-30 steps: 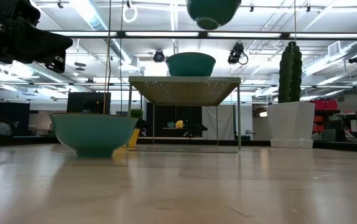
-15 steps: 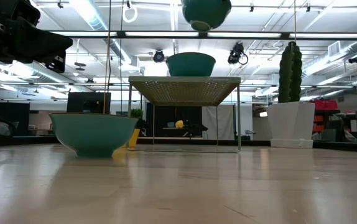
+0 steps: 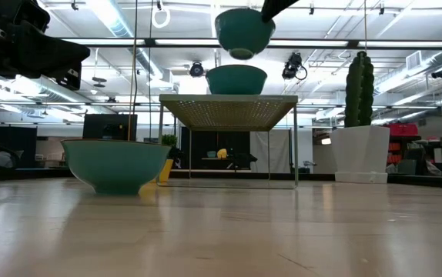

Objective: Pick & Place Mini bowls
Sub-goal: Stack the blue and white bowl on top of the other blue and white bowl on the shelf

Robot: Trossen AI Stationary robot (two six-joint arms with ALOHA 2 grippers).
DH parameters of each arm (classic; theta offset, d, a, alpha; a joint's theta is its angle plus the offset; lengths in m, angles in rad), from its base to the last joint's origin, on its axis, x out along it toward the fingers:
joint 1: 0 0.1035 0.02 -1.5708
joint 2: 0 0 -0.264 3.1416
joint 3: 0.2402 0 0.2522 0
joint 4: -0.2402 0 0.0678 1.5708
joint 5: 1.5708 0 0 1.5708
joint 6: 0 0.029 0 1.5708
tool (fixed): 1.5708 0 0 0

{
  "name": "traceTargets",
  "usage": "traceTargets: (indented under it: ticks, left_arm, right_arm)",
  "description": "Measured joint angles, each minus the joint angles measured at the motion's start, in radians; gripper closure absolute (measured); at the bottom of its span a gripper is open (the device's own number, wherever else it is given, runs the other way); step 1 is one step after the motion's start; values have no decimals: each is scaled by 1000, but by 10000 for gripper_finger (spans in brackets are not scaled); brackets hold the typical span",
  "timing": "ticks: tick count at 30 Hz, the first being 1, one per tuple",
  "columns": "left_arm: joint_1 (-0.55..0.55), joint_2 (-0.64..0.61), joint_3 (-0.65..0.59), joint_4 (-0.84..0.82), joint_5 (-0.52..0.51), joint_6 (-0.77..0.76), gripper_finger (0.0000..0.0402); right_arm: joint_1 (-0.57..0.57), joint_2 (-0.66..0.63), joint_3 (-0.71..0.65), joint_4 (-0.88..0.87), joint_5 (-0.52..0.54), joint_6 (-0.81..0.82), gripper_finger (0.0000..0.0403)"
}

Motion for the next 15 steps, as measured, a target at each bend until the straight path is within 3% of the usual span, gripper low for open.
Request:
traceTargets:
  ticks: [15]
  left_arm:
    - [0, 0, 0, 0, 0, 0, 367]
  right_arm:
    - [0, 4, -96, 86, -2, -4, 403]
